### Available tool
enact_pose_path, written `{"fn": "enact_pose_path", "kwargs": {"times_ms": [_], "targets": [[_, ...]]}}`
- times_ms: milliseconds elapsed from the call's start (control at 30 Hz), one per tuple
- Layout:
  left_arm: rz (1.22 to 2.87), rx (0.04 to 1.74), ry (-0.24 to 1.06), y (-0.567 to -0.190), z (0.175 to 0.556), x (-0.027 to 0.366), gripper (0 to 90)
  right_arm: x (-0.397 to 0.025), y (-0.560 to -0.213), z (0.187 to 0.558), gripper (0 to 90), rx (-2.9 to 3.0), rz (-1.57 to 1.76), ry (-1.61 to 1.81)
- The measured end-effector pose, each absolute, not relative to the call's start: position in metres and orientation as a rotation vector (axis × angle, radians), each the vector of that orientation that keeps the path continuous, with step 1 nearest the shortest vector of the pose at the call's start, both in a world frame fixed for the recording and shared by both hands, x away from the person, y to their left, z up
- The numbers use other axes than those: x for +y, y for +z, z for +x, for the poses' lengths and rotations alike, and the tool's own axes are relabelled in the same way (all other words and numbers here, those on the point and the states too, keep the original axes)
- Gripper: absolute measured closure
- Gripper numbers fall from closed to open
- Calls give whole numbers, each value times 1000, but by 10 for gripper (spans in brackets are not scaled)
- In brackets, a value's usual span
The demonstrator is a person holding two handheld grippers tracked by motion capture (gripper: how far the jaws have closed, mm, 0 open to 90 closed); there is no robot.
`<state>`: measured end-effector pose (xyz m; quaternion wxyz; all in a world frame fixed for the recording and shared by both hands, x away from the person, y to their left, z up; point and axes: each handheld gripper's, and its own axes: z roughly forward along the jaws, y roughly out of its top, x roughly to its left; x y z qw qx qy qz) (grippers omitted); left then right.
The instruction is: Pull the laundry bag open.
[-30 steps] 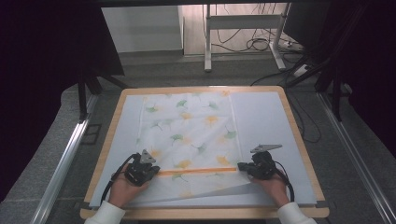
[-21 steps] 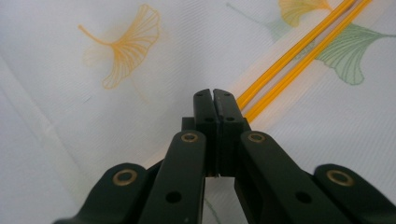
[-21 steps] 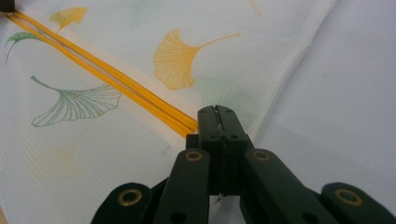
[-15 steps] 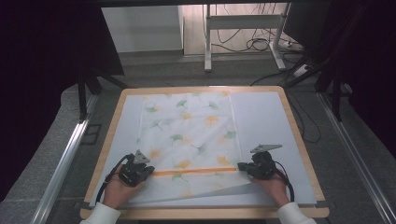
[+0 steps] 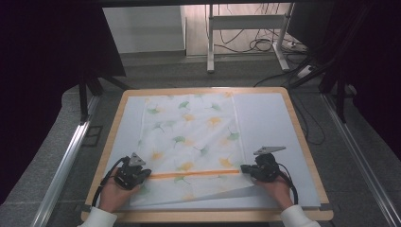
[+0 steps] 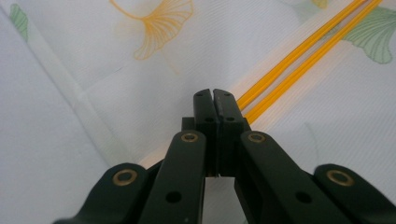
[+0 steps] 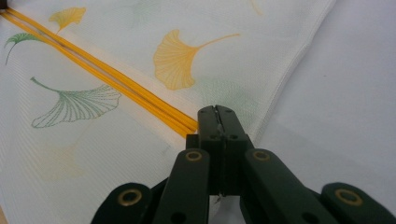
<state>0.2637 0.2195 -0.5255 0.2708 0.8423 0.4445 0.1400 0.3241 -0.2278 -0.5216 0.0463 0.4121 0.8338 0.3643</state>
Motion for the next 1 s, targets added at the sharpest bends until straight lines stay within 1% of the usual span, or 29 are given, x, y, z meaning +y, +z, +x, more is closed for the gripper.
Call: {"fn": "enact_pose_path", "kwargs": {"times_ms": [533,1000], "targets": [[2275,1213,386,-525,262,224,900,-228,-522,324,894,2543,1260,1115],[2250,1259,398,-526,255,245,900,-228,-522,324,894,2540,1264,1119]]}}
